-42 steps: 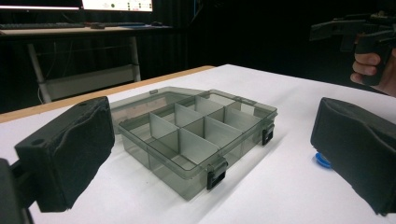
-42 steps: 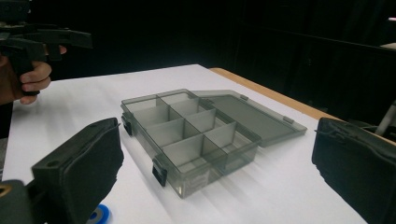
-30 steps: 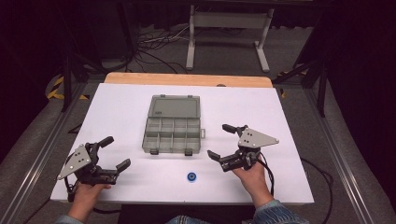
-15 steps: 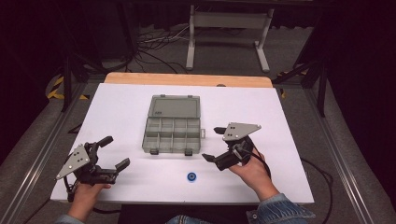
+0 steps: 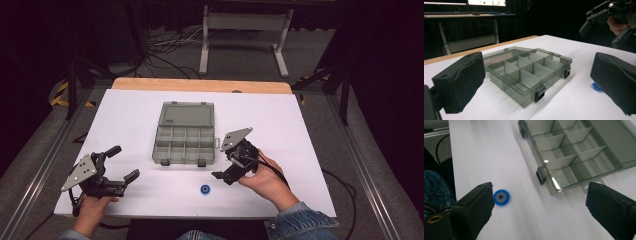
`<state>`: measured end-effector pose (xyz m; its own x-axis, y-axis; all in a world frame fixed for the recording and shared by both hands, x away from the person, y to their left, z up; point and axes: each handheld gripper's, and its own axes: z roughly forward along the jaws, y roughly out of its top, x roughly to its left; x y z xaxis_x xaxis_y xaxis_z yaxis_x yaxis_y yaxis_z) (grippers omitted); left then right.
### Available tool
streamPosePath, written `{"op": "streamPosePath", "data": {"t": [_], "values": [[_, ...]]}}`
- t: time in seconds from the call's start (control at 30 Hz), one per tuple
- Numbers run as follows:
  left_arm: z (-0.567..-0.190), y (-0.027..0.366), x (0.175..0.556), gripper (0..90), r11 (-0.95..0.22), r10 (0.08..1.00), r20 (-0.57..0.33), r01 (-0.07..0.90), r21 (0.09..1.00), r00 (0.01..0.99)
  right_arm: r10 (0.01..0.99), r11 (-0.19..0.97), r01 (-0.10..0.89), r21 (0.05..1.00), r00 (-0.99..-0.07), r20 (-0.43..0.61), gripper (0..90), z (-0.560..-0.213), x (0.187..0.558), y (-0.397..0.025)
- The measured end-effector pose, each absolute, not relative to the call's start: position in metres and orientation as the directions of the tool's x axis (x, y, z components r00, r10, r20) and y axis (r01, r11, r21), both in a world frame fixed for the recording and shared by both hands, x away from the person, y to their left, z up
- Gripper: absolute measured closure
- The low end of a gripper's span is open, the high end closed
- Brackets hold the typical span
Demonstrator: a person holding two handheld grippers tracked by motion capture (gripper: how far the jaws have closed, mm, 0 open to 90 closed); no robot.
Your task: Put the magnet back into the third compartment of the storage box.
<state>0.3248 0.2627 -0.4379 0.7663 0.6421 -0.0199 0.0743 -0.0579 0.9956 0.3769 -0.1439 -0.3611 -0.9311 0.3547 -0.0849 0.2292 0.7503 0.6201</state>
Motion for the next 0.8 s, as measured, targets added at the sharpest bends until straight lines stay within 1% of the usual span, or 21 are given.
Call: {"op": "streamPosePath", "data": {"t": [0.17,0.2,0.23,0.27,0.43,0.63,0.8], "values": [[-0.438,0.262,0.326,0.4,-0.058,0.641,-0.02,0.075,0.996,0.767,0.333,0.81,0.248,0.531,-0.94,-0.07,10.8,-0.366,0.379,-0.137],[-0.438,0.262,0.325,0.4,-0.056,0.641,-0.021,0.074,0.996,0.767,0.333,0.81,0.248,0.531,-0.94,-0.07,10.8,-0.366,0.379,-0.137],[-0.438,0.262,0.325,0.4,-0.059,0.64,-0.019,0.074,0.996,0.768,0.327,0.832,0.253,0.494,-0.942,-0.068,11.6,-0.367,0.379,-0.134],[-0.438,0.262,0.325,0.4,-0.057,0.641,-0.02,0.074,0.996,0.767,0.326,0.838,0.252,0.484,-0.943,-0.072,12.0,-0.368,0.379,-0.133],[-0.438,0.262,0.325,0.4,-0.05,0.644,-0.024,0.073,0.996,0.765,0.32,0.84,0.249,0.483,-0.945,-0.069,13.1,-0.369,0.378,-0.132],[-0.438,0.262,0.325,0.4,-0.061,0.639,-0.015,0.07,0.996,0.769,0.305,0.834,0.24,0.498,-0.951,-0.052,17.9,-0.372,0.378,-0.13],[-0.438,0.262,0.325,0.4,-0.057,0.64,-0.017,0.07,0.996,0.768,0.291,0.831,0.234,0.505,-0.956,-0.037,19.9,-0.379,0.377,-0.125]]}}
